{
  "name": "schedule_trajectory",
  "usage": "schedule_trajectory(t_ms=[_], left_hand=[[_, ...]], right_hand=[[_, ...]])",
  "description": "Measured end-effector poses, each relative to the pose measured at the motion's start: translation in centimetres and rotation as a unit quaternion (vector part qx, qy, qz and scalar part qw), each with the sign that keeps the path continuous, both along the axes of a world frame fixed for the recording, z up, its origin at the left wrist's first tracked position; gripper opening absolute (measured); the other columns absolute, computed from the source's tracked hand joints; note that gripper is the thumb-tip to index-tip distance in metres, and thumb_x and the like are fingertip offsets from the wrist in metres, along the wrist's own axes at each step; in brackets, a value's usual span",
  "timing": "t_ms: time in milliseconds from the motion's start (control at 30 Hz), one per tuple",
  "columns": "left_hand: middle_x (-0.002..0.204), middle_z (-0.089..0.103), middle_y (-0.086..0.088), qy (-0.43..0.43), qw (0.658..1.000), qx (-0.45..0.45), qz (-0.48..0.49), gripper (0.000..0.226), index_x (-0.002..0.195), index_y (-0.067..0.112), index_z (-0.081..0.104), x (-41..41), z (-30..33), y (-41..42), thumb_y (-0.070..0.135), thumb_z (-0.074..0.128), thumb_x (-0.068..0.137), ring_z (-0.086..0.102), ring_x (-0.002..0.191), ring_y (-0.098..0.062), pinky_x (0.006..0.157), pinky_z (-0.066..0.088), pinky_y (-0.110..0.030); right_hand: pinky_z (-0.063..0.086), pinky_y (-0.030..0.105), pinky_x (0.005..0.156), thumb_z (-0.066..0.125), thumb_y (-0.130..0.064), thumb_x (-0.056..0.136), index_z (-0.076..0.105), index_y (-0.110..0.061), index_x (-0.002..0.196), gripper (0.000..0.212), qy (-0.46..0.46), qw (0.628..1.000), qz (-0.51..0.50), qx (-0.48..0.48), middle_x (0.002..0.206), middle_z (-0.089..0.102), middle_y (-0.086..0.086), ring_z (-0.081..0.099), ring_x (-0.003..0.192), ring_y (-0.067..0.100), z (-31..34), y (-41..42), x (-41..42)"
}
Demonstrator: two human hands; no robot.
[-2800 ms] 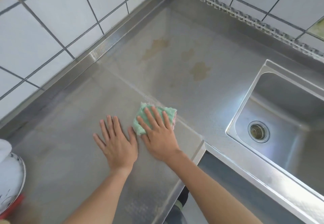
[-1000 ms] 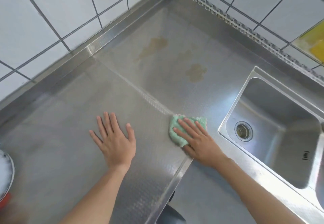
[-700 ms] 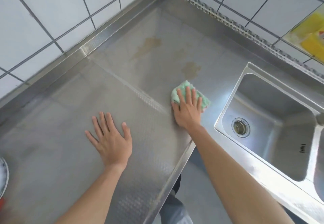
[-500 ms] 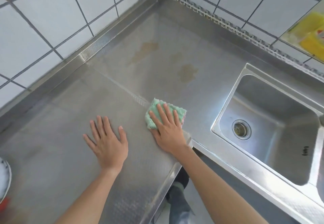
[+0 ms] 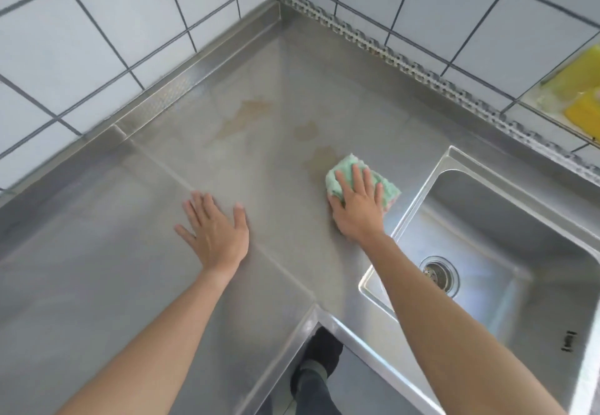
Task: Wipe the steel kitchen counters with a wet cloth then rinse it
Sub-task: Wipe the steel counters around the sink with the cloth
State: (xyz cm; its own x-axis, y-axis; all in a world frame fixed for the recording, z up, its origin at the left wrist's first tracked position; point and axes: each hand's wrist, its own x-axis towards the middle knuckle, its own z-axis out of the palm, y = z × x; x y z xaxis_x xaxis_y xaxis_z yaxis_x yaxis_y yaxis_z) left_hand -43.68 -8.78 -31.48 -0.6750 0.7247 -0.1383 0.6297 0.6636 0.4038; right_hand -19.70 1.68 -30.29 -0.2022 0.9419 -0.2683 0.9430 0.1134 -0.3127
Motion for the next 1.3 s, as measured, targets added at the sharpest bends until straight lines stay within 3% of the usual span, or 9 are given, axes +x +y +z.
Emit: schedule_trajectory(t_ms=[100,200,333,433,567,767,933,1133,1300], left_hand=[[0.175,0.014,-0.015,0.058,0.998,-0.012,0.022,0.09,0.163,0.001,0.023,2.0,-1.1,0.8,0.063,0.038,0.099,0.002,0.164,-0.032,0.126,-0.002,-0.066],[0.173,0.022,-0.018,0.105,0.994,0.002,0.027,0.094,0.161,-0.001,0.027,2.3,-1.9,0.5,0.066,0.034,0.095,0.009,0.163,-0.035,0.126,0.003,-0.068],[0.171,0.026,-0.019,0.119,0.992,0.002,0.034,0.093,0.16,-0.001,0.029,2.3,-2.4,0.6,0.066,0.036,0.096,0.013,0.162,-0.036,0.126,0.007,-0.069],[0.171,0.027,-0.019,0.123,0.992,0.0,0.039,0.093,0.16,-0.001,0.029,2.3,-2.5,0.5,0.066,0.037,0.095,0.013,0.162,-0.035,0.126,0.008,-0.068],[0.171,0.027,-0.019,0.131,0.99,-0.004,0.044,0.092,0.159,0.001,0.03,2.2,-2.8,0.6,0.066,0.039,0.095,0.013,0.163,-0.034,0.126,0.008,-0.068],[0.173,0.022,-0.015,0.136,0.99,-0.007,0.044,0.092,0.161,0.002,0.026,2.0,-3.2,0.5,0.068,0.037,0.097,0.005,0.164,-0.03,0.128,0.002,-0.065],[0.173,0.023,-0.015,0.134,0.99,-0.008,0.05,0.093,0.161,0.003,0.027,2.1,-3.0,0.7,0.067,0.039,0.095,0.006,0.164,-0.029,0.128,0.003,-0.064],[0.173,0.022,-0.014,0.128,0.99,-0.003,0.052,0.093,0.161,0.003,0.026,2.2,-2.7,0.6,0.067,0.038,0.095,0.006,0.164,-0.029,0.129,0.002,-0.064],[0.174,0.021,-0.015,0.127,0.991,-0.001,0.051,0.093,0.162,0.003,0.025,2.2,-2.7,0.7,0.067,0.038,0.096,0.005,0.164,-0.029,0.129,0.002,-0.064]], right_hand=[[-0.008,0.05,0.127,0.045,-0.041,0.105,0.031,-0.032,0.16,0.057,0.029,0.994,0.098,0.032,0.172,0.006,0.004,-0.006,0.159,0.028,-0.8,-1.7,-3.7],[0.0,0.054,0.127,0.041,-0.04,0.099,0.035,-0.031,0.158,0.06,0.047,0.974,0.214,0.061,0.171,0.013,0.005,0.0,0.159,0.028,-1.2,-6.5,-3.9],[-0.002,0.049,0.128,0.044,-0.044,0.101,0.027,-0.036,0.16,0.062,0.03,0.934,0.352,0.051,0.173,0.007,-0.002,-0.003,0.16,0.022,-1.6,-8.6,2.2],[-0.004,0.045,0.128,0.04,-0.049,0.104,0.023,-0.037,0.161,0.061,0.014,0.904,0.424,0.052,0.173,0.007,-0.004,0.001,0.16,0.02,-1.1,-4.4,7.4],[0.009,0.054,0.127,0.042,-0.044,0.102,0.03,-0.033,0.159,0.06,-0.005,0.952,0.303,0.046,0.171,0.014,0.001,0.006,0.159,0.025,-1.1,5.0,9.7],[-0.012,0.052,0.126,0.027,-0.054,0.106,0.016,-0.037,0.162,0.06,-0.045,0.996,0.064,0.048,0.173,-0.002,0.006,-0.011,0.158,0.027,-1.5,10.7,-0.7],[0.004,0.059,0.126,0.042,-0.046,0.103,0.03,-0.031,0.16,0.06,0.005,0.976,0.204,0.076,0.172,0.012,0.01,0.0,0.159,0.032,-1.3,2.8,-6.2],[0.006,0.051,0.128,0.042,-0.05,0.104,0.029,-0.035,0.16,0.06,0.019,0.92,0.386,0.073,0.172,0.013,0.0,0.003,0.159,0.022,-1.7,-0.4,2.6],[0.015,0.057,0.125,0.031,-0.052,0.102,0.031,-0.033,0.159,0.061,-0.025,0.962,0.266,0.053,0.171,0.016,0.0,0.005,0.159,0.022,-0.8,7.3,8.0]])
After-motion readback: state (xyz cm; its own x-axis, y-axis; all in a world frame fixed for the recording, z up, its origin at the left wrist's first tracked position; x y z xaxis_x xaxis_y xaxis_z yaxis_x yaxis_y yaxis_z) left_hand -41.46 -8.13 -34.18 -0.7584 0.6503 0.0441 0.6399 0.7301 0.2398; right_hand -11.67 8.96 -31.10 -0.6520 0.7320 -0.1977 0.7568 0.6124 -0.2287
